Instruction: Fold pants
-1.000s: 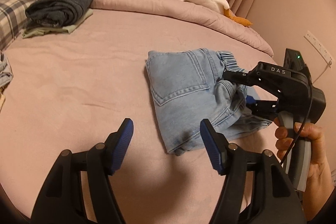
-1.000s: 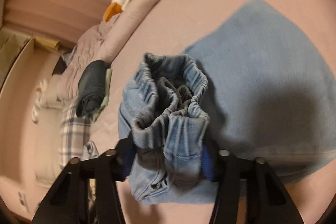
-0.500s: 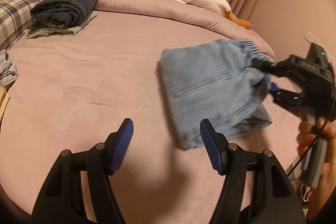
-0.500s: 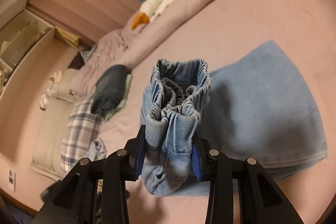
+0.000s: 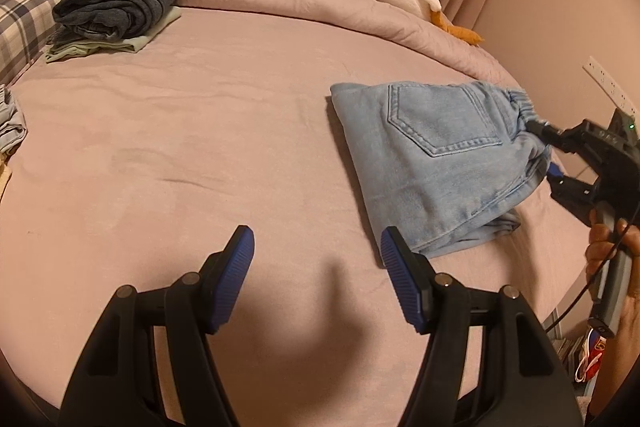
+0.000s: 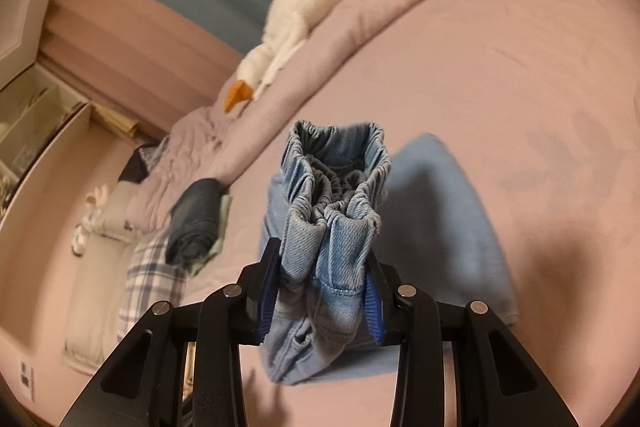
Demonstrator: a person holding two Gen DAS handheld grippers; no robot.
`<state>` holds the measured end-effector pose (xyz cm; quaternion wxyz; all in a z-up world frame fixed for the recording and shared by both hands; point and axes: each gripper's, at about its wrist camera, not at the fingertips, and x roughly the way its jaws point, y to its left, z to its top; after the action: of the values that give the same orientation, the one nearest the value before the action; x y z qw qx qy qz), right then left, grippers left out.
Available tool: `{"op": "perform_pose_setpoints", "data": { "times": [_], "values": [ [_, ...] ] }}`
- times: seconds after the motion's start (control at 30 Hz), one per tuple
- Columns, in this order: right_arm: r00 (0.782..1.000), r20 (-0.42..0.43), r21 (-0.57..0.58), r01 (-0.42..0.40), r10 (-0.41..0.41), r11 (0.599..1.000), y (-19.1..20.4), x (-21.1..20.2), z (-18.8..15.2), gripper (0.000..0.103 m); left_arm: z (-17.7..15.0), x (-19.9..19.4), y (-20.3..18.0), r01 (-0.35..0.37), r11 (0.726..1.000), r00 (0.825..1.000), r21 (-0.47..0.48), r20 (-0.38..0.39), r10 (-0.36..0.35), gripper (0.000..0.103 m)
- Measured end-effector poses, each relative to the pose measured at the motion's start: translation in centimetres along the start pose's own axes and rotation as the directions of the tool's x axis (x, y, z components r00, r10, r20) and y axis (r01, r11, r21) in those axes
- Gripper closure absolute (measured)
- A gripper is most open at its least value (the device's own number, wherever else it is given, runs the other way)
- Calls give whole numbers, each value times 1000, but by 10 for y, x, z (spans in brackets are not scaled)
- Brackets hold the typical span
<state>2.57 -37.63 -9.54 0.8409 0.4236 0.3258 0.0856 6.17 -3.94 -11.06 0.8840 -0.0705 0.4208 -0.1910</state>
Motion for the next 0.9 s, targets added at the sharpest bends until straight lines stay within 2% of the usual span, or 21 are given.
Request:
{"op": "perform_pose_setpoints", "data": {
  "times": [0.23,0.33,0.5,0.63,0.73,0.83,0.9],
  "values": [
    [997,-14,89,83,-82,993,-43,10,-5,65,2,11,0,-11,1000,999,10,-39,12,37],
    [996,-23,111,88,-86,990,-54,14,-6,65,5,17,-3,-12,1000,998,14,-59,13,37],
    [991,-66,61,124,-120,990,-55,21,-8,65,8,25,-13,-18,1000,997,23,-79,20,37],
    [989,-93,41,118,-113,992,-54,17,-6,64,10,30,-20,-19,999,996,34,-89,22,37],
    [989,-92,32,118,-115,992,-56,6,-3,56,14,32,-25,-22,998,996,50,-89,27,37],
    [974,-33,-50,224,-225,973,-46,-9,-1,38,23,32,-28,-12,998,998,54,-66,16,37],
    [957,15,-127,290,-291,948,-35,-13,-3,36,31,34,-33,-5,998,999,61,-52,8,37]
  ]
}}
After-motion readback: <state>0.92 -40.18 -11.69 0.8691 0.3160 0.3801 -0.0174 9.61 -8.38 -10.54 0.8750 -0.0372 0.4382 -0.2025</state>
